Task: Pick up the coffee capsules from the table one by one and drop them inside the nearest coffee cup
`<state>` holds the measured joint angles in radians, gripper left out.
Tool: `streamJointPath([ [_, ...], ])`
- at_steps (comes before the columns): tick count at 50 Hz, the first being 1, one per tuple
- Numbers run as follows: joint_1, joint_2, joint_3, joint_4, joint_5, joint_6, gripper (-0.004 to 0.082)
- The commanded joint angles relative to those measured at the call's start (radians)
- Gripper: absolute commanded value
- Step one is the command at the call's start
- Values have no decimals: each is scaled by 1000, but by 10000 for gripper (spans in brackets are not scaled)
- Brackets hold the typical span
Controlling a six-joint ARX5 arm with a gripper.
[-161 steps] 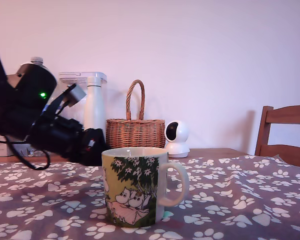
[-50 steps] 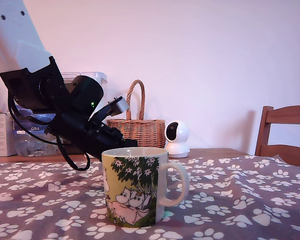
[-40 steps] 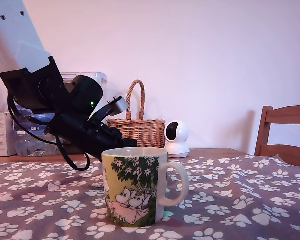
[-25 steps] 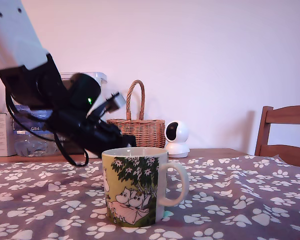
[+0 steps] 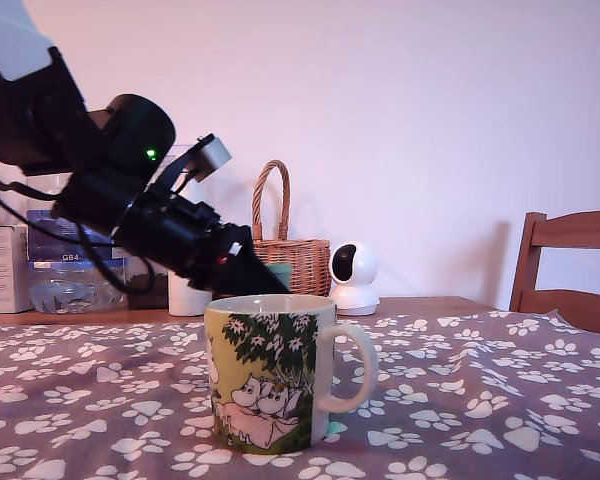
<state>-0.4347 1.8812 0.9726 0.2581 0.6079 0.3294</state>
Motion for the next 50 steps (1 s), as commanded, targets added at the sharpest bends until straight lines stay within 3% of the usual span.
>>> streamJointPath([
  [1, 2, -50, -35, 10, 5, 10, 142],
  [18, -7, -215, -177, 24, -1, 5, 142],
  [50, -83, -489, -393, 17, -16, -65, 142],
])
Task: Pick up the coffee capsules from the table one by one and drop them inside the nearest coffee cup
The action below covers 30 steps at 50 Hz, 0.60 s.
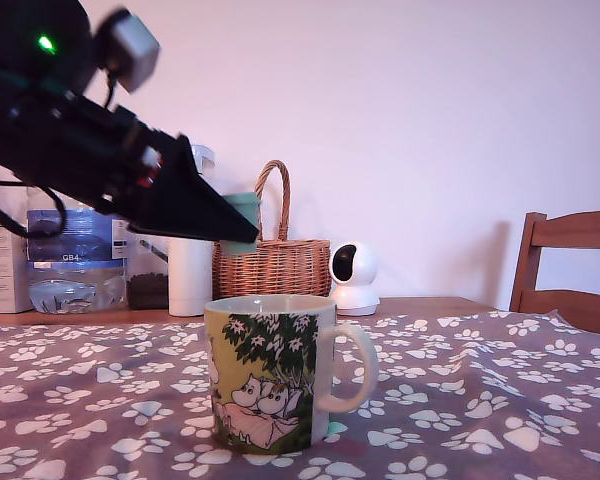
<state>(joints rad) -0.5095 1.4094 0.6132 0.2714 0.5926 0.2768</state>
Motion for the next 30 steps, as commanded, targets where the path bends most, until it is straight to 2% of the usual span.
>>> streamJointPath([
  [1, -11, -25, -41, 2, -1, -13, 142],
  [15, -52, -101, -87, -85, -15, -19, 142],
  [30, -65, -110, -90, -152, -33, -17, 142],
])
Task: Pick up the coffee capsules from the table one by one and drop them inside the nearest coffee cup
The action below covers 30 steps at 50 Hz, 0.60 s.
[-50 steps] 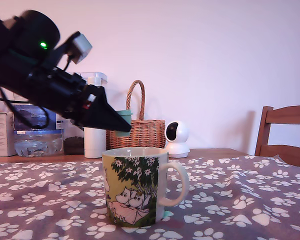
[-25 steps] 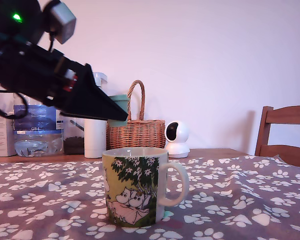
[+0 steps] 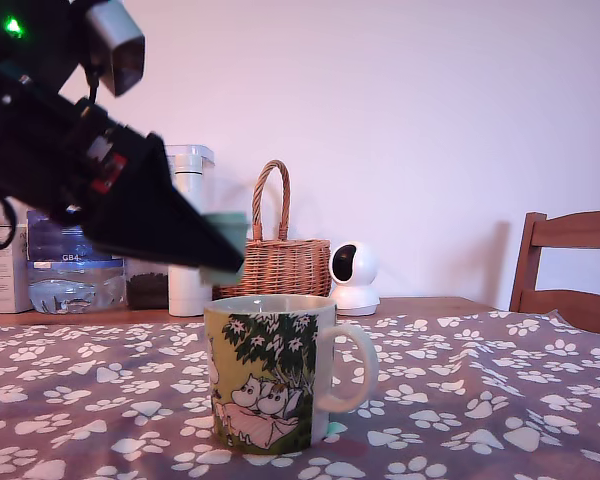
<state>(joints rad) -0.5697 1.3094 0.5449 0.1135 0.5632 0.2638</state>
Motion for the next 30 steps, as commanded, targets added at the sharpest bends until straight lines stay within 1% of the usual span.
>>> streamJointPath([
  [1, -7, -12, -22, 6, -4, -4, 142],
  [3, -13, -16, -22, 7, -11, -4, 142],
  [11, -37, -22, -13, 3, -68, -10, 142],
  [19, -53, -22, 33, -77, -122, -10, 142],
  [25, -62, -22, 72, -139, -138, -10, 142],
  [30, -71, -21, 102, -177, -168, -7, 142],
])
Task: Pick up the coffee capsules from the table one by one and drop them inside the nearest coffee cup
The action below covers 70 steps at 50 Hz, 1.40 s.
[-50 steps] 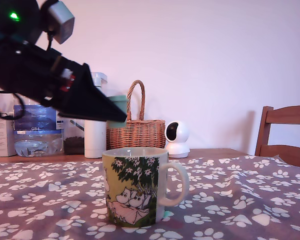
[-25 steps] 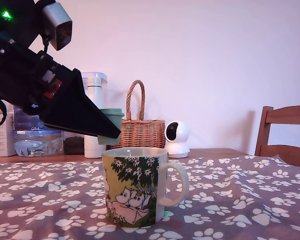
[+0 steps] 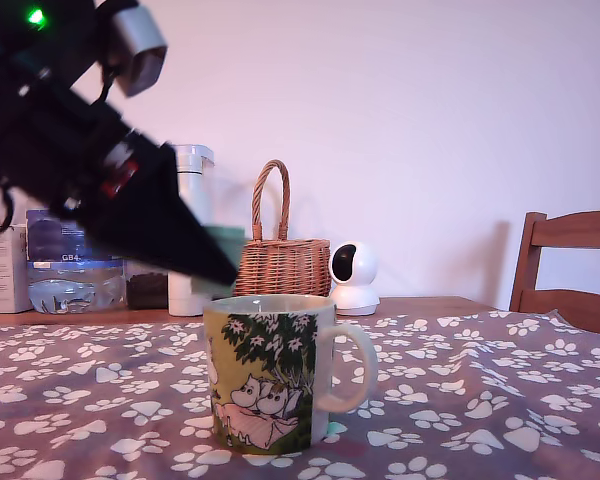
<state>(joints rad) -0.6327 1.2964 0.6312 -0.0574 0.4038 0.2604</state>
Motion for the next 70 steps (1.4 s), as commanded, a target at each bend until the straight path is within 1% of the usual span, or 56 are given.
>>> streamJointPath([
  [1, -11, -8, 21, -18, -16, 2, 142],
  [11, -29, 15, 101, -128, -66, 16, 143],
  [14, -39, 38, 132, -167, -79, 32, 143],
  [21, -64, 107, 211, -251, -105, 47, 143],
  [22, -68, 115, 221, -261, -108, 58, 143],
  [24, -76, 137, 246, -285, -116, 60, 143],
  [30, -103, 201, 323, -365, -135, 89, 143],
  [33, -114, 233, 360, -409, -164, 98, 142],
  [34, -117, 242, 371, -422, -170, 110, 143],
  [37, -128, 267, 404, -459, -187, 117, 143],
  [43, -145, 303, 446, -500, -196, 133, 143],
  [46, -150, 315, 455, -505, -204, 133, 143],
  [62, -153, 320, 456, -534, -204, 133, 155],
  [64, -153, 320, 456, -537, -204, 133, 180],
  [66, -153, 320, 456, -540, -203, 133, 224],
  [70, -153, 320, 456, -536, -201, 132, 407],
])
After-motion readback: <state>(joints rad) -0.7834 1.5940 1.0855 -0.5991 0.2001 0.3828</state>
